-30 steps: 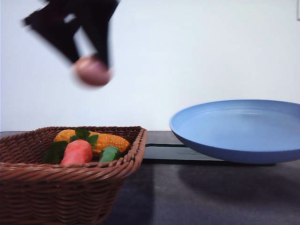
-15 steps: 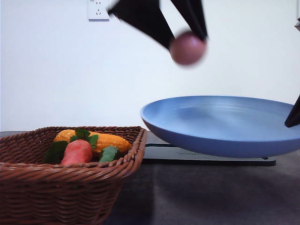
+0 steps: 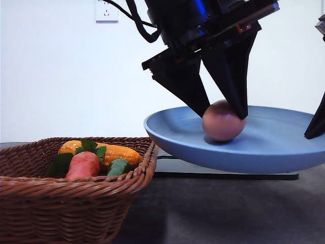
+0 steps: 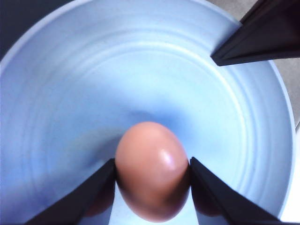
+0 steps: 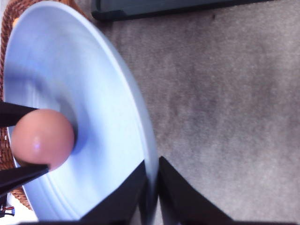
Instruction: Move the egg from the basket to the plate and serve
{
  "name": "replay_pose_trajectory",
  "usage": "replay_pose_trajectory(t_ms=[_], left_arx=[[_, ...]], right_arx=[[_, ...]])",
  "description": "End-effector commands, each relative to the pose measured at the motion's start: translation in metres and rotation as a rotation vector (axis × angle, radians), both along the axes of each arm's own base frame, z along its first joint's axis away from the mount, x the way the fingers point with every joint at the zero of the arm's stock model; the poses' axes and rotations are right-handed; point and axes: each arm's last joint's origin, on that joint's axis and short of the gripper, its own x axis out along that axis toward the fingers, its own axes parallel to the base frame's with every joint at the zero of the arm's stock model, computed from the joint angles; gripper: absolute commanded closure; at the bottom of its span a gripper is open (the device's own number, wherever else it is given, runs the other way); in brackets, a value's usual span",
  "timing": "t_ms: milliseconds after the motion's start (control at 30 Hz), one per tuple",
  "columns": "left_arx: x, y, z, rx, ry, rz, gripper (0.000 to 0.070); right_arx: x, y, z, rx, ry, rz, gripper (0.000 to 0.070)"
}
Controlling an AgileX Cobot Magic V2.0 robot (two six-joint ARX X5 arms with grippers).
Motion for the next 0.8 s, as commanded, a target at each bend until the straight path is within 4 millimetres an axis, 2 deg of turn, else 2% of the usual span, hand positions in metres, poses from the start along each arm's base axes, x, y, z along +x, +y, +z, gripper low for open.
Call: replay_pose_trajectory(t_ms=[0, 200, 400, 567, 767], left_arx=[[-0.001, -0.006, 0.001, -0.008, -0.008, -0.021, 0.0545], [-0.002, -0.006, 0.001, -0.006, -0.009, -0.024, 0.0533], [-0.002, -0.006, 0.001, -0.007, -0.009, -0.026, 0.0377], [-0.002, -0.006, 0.003, -0.014, -0.006, -0.015, 0.0282], [-0.006, 0.002, 0.021, -0.062, -0.027, -0.004, 0.0273]], right_arx=[[0.001, 0.001, 0.0, 0.012, 0.004, 0.001, 0.07], [0.001, 0.001, 0.0, 0.02, 0.011, 0.0, 0.07], [0.0, 0.001, 0.0, 0.033, 0.013, 0.007, 0.07], [0.0, 0.001, 0.0, 0.037, 0.031, -0.002, 0.07], [-0.003, 0.001, -0.002, 0.032, 0.082, -0.006, 0.07]])
